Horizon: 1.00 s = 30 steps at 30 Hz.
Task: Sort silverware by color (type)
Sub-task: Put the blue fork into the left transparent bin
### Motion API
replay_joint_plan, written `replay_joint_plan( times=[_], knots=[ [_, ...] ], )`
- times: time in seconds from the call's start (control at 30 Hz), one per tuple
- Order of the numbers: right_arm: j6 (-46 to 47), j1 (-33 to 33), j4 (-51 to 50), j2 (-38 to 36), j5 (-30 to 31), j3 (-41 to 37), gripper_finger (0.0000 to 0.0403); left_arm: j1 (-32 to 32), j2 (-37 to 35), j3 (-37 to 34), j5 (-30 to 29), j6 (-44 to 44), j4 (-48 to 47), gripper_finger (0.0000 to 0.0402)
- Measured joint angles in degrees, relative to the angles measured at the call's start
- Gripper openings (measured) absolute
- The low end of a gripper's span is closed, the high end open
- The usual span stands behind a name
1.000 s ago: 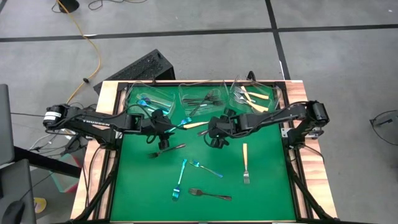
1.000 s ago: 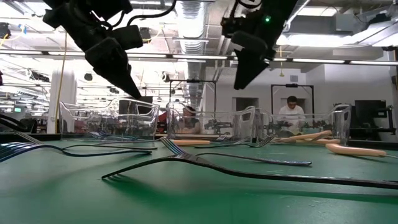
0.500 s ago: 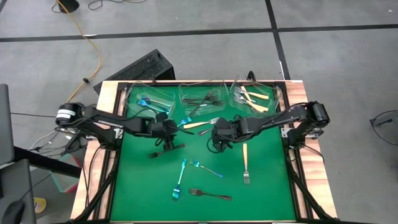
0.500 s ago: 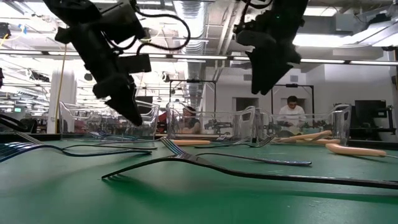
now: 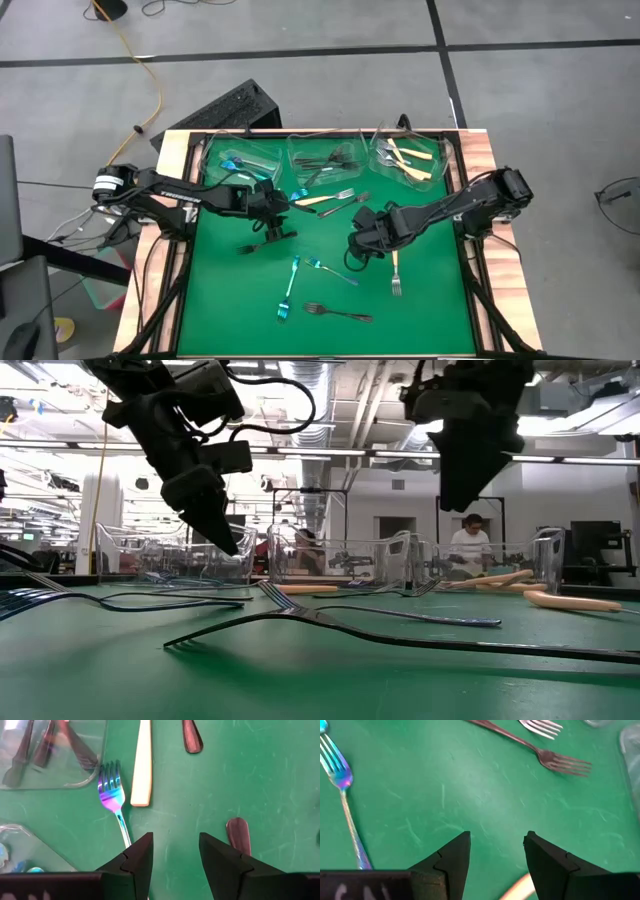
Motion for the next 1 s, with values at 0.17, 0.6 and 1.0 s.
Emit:
replay_joint_plan(
  times=[0.17,0.6,1.0],
  knots=[
    [2.64,1.58,-1.44,-0.02,0.04,0.00,0.0205,1.34,0.55,0.01,-1.13,0.93,0.74,0.0144],
    [3.64,1.71,-1.63,-0.02,0.11,0.04,0.0205,3.34,0.55,-0.03,0.11,2.94,1.44,0.0144],
    [3.55,1.69,-1.65,-0.02,0.13,0.07,0.0205,1.34,0.55,-0.04,0.91,-0.89,1.81,0.0144]
  ],
)
